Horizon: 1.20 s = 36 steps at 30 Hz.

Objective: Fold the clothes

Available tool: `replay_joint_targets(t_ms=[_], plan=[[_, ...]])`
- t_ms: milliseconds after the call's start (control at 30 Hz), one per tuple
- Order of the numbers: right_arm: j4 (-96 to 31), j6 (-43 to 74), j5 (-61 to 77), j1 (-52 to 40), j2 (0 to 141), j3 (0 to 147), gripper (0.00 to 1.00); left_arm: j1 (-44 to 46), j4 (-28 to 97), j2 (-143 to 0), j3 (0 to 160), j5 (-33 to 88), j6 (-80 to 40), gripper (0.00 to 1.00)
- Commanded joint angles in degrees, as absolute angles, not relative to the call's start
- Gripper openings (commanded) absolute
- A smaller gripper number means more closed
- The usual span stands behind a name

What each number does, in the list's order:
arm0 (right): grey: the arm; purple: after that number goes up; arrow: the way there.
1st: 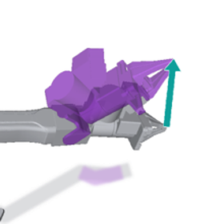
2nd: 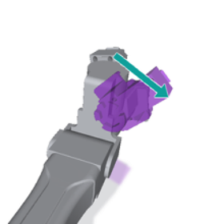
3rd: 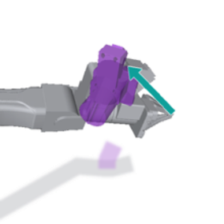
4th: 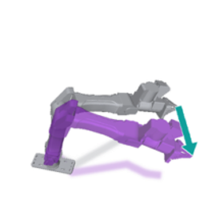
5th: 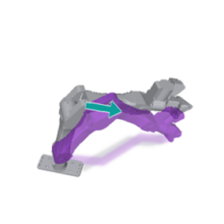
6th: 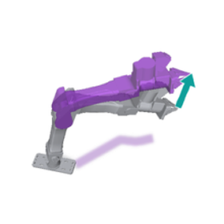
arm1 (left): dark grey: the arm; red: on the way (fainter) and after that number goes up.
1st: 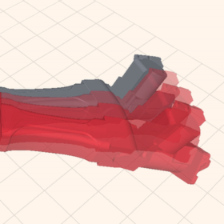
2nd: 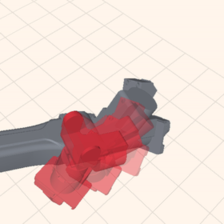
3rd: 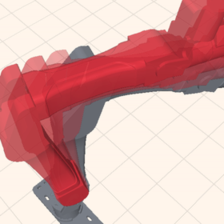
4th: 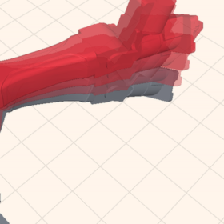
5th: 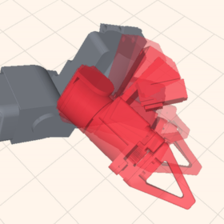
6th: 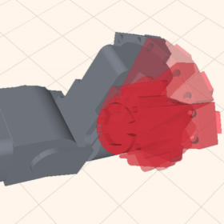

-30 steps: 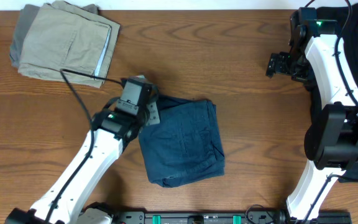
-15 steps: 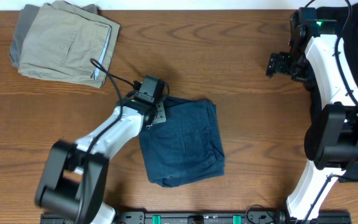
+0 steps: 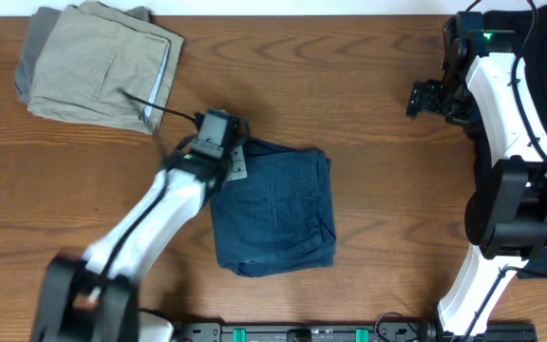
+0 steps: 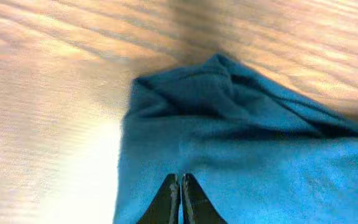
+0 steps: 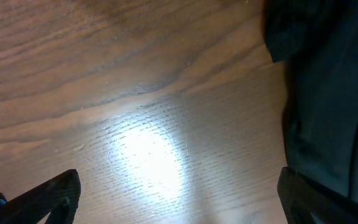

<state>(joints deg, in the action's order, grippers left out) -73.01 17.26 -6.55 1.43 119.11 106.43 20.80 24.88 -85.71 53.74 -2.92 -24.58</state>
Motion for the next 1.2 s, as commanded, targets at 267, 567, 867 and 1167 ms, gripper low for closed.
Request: replay_joint_targets(t_ms=[267, 567, 867, 1167], plan=[[-73.06, 17.08, -7.51, 1.43, 119.13, 106.76, 0.99, 20.6, 49.23, -67.31, 53.49, 11.46, -27.29, 0.06], [-73.06, 17.08, -7.51, 1.43, 119.13, 106.76, 0.99, 23.49, 43.46, -72.93, 42.92, 20.29, -27.86, 0.06], [-73.06, 17.08, -7.51, 1.43, 119.13, 106.76, 0.99, 25.76, 36.14, -82.89, 36.03, 19.84, -30.35, 0.06], [-73.06, 17.08, -7.49, 1.43, 119.13, 106.76, 0.99, 25.74, 40.82, -80.64, 38.96, 20.16, -32.25, 0.06]])
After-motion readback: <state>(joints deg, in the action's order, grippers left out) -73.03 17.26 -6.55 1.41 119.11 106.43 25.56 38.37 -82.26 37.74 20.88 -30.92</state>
